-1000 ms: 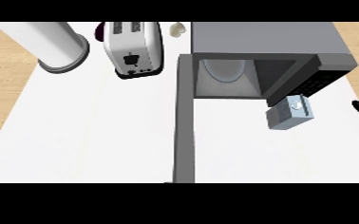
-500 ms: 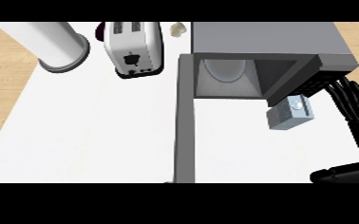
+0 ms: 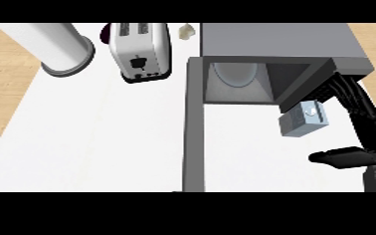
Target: Pick up the milk, place it into the microwave and close the microwave
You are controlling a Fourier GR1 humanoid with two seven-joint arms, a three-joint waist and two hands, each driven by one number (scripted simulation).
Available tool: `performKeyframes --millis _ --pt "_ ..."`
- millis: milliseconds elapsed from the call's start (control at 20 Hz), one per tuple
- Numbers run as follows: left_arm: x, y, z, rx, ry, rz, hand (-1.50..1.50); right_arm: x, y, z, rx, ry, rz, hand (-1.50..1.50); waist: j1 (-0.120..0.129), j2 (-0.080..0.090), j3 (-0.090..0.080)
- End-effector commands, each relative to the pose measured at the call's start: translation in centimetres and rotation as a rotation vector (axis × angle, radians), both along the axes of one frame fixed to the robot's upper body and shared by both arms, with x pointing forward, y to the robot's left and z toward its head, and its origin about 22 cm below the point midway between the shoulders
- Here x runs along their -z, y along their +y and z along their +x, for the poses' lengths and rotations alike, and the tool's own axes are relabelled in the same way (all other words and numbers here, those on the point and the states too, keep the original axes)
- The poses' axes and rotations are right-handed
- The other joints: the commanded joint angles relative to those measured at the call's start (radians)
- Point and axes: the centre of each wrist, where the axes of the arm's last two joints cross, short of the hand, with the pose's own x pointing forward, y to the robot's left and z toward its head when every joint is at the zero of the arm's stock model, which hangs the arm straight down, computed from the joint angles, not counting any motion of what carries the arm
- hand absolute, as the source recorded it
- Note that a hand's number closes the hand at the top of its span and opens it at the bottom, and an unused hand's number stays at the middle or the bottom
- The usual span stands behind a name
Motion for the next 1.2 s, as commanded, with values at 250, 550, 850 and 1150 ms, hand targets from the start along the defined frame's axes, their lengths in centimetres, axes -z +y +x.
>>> performKeyframes --millis 250,550,850,1150 --pt "0.0 0.0 -1.0 0.008 -0.006 -0.003 -1.50 3.9 -1.7 1.1 0.058 0.071 -0.067 -1.50 0.015 0.010 0.003" --pt "0.8 0.8 -0.7 0.015 -0.019 -0.002 -1.50 6.2 -1.6 0.7 -0.021 0.092 -0.050 -1.50 0.019 0.013 0.003" --pt "0.9 0.9 -0.7 0.017 -0.026 -0.019 -1.50 7.6 -1.4 0.4 -0.022 0.125 -0.068 -1.50 0.027 0.016 0.004" --pt "0.6 1.0 -1.1 0.031 -0.001 -0.007 -1.50 9.7 -1.7 -1.0 0.024 0.113 -0.120 1.50 0.027 0.015 0.005"
